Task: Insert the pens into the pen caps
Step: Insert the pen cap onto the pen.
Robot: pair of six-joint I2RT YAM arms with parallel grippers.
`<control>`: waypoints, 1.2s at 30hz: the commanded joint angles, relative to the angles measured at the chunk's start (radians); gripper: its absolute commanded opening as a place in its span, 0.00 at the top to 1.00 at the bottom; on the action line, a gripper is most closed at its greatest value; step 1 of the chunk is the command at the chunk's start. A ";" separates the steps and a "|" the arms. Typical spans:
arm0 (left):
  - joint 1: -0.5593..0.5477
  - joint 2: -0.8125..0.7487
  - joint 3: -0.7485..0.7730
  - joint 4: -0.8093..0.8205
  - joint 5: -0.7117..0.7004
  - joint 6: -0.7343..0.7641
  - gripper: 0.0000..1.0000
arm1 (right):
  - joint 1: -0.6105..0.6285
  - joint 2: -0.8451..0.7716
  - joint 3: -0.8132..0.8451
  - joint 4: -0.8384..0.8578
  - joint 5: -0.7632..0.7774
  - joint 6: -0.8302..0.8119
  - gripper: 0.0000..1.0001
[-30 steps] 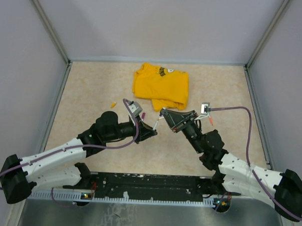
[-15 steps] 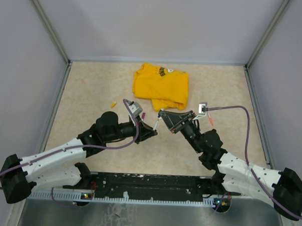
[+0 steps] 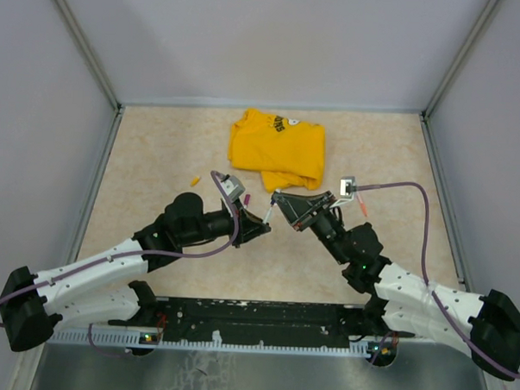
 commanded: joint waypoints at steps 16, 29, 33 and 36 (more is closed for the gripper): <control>-0.007 -0.021 0.019 0.030 -0.022 0.003 1.00 | 0.002 0.004 0.032 0.018 -0.014 -0.027 1.00; -0.006 -0.032 0.029 0.045 -0.051 -0.011 1.00 | 0.001 0.031 0.035 0.018 -0.050 -0.030 1.00; -0.006 -0.037 0.035 0.065 -0.074 -0.024 1.00 | 0.001 0.039 0.036 0.007 -0.066 -0.040 1.00; -0.006 -0.032 0.044 0.076 -0.084 -0.030 1.00 | 0.001 0.047 0.038 -0.004 -0.084 -0.055 1.00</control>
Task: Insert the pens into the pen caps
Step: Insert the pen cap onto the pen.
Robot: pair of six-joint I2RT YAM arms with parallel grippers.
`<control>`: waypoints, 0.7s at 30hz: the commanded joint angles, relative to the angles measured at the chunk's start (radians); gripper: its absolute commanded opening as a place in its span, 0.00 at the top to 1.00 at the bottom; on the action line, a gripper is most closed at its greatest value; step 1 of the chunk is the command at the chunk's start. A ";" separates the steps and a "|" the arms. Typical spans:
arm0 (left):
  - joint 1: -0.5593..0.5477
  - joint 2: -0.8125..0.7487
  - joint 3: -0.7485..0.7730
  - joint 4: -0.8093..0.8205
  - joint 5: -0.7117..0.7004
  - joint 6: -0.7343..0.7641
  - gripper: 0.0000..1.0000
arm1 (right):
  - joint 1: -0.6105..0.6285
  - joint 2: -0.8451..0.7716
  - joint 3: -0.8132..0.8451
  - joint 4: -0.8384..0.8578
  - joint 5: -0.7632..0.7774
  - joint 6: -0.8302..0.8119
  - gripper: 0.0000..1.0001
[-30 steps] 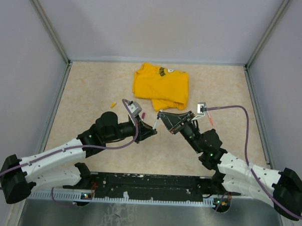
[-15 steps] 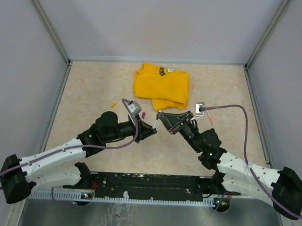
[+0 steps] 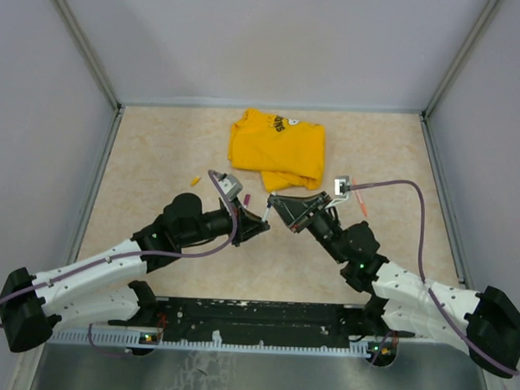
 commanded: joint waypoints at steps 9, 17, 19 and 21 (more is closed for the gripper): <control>-0.006 -0.021 0.069 0.103 -0.070 -0.021 1.00 | 0.002 0.052 0.049 -0.029 -0.101 -0.065 1.00; -0.005 -0.019 0.095 0.125 -0.101 -0.013 1.00 | 0.001 0.062 0.054 -0.030 -0.137 -0.073 1.00; -0.006 -0.019 0.096 0.123 -0.100 -0.008 1.00 | 0.001 0.054 0.064 -0.041 -0.137 -0.078 0.98; -0.005 -0.018 0.096 0.123 -0.096 -0.007 1.00 | 0.001 0.043 0.081 -0.060 -0.143 -0.086 0.95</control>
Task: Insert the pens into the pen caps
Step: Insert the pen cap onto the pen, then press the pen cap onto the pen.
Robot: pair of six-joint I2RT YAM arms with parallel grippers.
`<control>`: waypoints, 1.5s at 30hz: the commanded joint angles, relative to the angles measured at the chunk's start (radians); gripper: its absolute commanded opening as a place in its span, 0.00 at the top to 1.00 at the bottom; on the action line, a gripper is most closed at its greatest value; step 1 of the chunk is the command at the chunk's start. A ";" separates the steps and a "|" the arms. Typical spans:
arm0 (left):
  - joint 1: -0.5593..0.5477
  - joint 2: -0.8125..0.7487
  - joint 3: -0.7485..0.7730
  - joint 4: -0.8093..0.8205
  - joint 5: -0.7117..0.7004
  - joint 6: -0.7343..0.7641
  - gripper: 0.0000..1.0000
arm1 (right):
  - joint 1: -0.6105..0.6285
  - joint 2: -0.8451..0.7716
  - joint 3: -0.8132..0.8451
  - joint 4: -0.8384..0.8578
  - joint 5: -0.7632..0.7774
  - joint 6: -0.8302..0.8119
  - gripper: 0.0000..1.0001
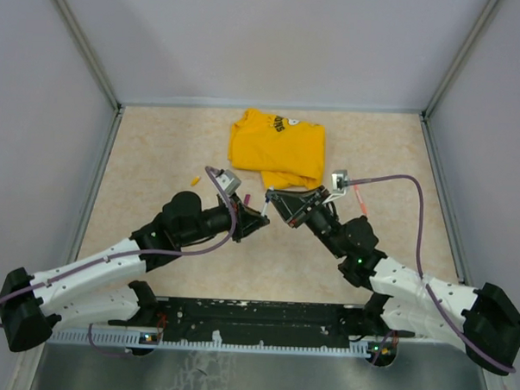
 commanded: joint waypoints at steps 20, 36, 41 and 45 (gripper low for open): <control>-0.002 -0.008 0.056 0.144 -0.004 0.001 1.00 | 0.013 -0.117 0.082 -0.206 -0.049 -0.076 0.69; -0.001 -0.003 0.040 0.135 0.032 0.007 1.00 | 0.010 -0.237 0.242 -0.446 0.125 -0.133 0.39; -0.002 0.013 0.045 0.135 0.070 0.014 1.00 | 0.011 -0.172 0.340 -0.543 0.177 -0.090 0.38; -0.001 0.026 0.049 0.133 0.092 0.014 1.00 | 0.009 -0.112 0.418 -0.605 0.155 -0.082 0.39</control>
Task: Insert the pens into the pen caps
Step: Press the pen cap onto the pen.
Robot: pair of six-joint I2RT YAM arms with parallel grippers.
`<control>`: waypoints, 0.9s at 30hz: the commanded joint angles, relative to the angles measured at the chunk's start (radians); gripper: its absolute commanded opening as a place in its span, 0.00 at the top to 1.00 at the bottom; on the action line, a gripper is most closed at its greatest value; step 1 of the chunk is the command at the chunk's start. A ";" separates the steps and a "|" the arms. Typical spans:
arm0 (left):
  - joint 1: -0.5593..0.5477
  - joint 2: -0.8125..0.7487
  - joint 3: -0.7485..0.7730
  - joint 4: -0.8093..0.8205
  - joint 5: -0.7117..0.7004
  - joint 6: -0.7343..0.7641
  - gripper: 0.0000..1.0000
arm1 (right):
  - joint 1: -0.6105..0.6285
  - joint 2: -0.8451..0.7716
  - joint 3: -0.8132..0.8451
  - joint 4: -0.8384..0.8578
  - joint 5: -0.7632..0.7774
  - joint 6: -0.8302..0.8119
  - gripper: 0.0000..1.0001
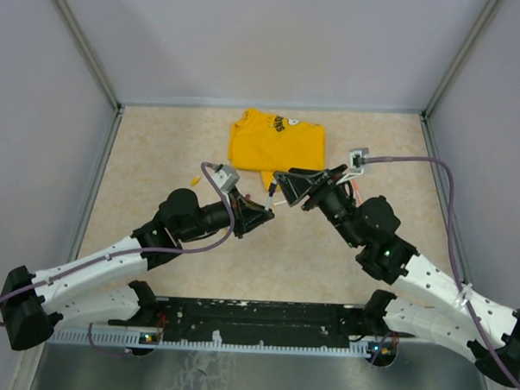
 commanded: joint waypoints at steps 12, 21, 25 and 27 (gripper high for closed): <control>-0.001 0.020 0.045 0.016 0.051 0.025 1.00 | -0.001 0.106 0.123 -0.113 -0.080 0.029 0.54; -0.001 0.020 0.049 0.012 0.046 0.026 1.00 | -0.002 0.101 0.113 -0.134 -0.094 0.028 0.68; -0.001 0.020 0.050 0.009 0.043 0.025 1.00 | -0.001 0.099 0.105 -0.130 -0.090 0.026 0.79; -0.001 0.020 0.055 0.004 0.043 0.029 1.00 | -0.002 0.093 0.096 -0.120 -0.087 0.025 0.86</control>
